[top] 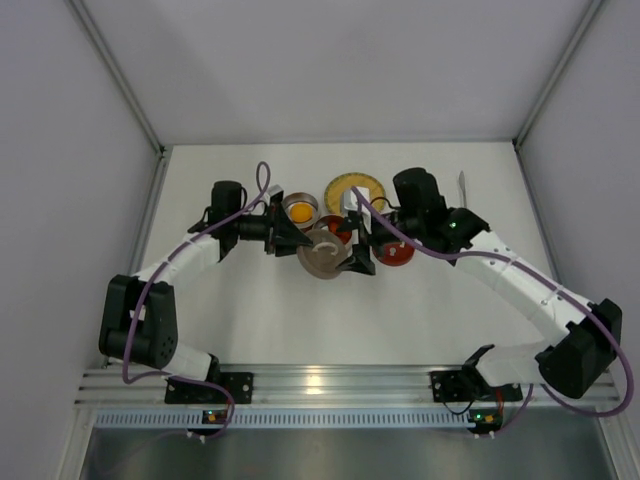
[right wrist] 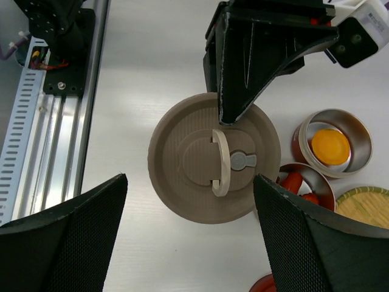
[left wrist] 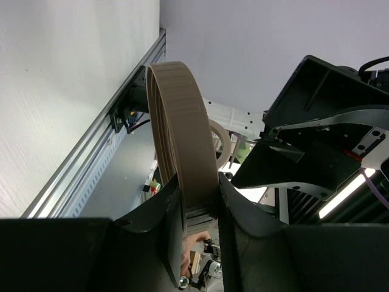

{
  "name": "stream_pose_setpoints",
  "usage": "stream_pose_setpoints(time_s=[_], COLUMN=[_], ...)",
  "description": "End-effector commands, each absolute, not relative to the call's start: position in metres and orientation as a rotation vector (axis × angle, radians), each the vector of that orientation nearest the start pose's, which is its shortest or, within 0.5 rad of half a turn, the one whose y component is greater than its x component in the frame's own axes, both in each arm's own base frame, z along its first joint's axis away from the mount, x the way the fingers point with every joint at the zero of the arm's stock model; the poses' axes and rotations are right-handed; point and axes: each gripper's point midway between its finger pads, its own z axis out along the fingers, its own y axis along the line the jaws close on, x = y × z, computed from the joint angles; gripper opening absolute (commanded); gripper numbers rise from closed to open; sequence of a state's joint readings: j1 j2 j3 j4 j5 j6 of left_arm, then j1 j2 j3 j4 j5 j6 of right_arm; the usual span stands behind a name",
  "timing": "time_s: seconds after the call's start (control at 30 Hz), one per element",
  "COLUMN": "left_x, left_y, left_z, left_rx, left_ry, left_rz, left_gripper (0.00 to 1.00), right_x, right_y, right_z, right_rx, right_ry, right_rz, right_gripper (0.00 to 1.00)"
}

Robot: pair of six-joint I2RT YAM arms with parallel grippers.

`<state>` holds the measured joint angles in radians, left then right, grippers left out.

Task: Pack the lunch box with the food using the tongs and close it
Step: Adjust the box lid.

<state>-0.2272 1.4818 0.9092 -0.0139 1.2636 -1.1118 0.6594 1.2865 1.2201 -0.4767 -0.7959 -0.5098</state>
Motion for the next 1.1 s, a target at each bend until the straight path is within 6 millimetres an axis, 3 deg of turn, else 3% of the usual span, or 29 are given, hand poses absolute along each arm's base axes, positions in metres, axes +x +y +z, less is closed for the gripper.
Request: stream_pose_setpoints(time_s=[0.0,0.17,0.37,0.6,0.93,1.07], left_x=[0.248,0.237,0.23,0.231,0.229,0.228], left_y=[-0.244,-0.245,-0.244,-0.245,-0.244,-0.244], left_z=[0.241,0.24,0.238,0.239,0.24,0.242], left_rx=[-0.064,0.003,0.024,0.027,0.039,0.05], left_ry=[2.395,2.405,2.423,2.418,2.415,2.406], left_rz=[-2.072,-2.075,-2.07,-2.077,-2.086,-2.081], left_gripper=[0.0,0.0,0.0,0.0,0.0,0.0], right_x=[0.225,0.236,0.231,0.204,0.209,0.209], right_y=[0.315,0.32,0.327,0.34,0.344,0.344], right_z=[0.277,0.272,0.268,0.248,0.229,0.225], right_rx=[-1.515,-1.508,-1.581,-1.709,-1.784,-1.792], right_ry=[1.384,1.401,1.387,1.375,1.429,1.441], right_rz=[0.87,0.851,0.866,0.929,0.88,0.885], right_gripper=[0.82,0.79,0.75,0.55,0.43,0.32])
